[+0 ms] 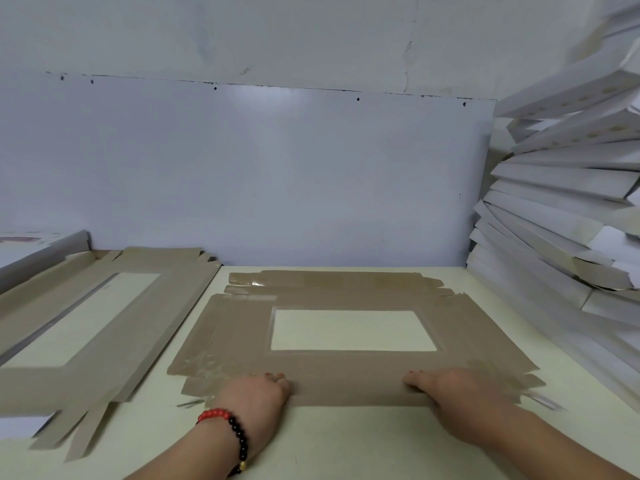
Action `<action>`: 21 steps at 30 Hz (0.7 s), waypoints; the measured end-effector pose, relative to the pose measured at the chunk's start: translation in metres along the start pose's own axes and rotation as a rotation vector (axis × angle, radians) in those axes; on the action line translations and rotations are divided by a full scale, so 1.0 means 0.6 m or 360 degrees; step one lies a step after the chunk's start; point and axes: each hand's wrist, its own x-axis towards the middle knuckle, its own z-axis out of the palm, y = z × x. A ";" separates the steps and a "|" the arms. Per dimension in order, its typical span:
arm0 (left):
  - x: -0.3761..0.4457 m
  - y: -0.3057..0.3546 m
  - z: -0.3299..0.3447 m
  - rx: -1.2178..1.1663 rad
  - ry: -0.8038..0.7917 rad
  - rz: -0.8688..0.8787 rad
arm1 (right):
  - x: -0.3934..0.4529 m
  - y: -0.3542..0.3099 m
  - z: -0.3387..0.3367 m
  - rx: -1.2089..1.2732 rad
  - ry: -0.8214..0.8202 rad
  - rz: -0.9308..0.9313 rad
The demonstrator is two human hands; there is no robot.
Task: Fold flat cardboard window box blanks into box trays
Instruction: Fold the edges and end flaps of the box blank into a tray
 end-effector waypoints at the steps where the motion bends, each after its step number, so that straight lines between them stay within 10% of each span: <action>1: -0.003 -0.006 -0.002 -0.0007 0.0002 -0.0016 | -0.005 0.008 -0.003 0.0013 -0.0002 0.0017; 21: 0.116 -0.067 -0.048 -0.0275 -0.0204 -0.0162 | 0.074 0.045 -0.069 0.0180 -0.0075 0.0091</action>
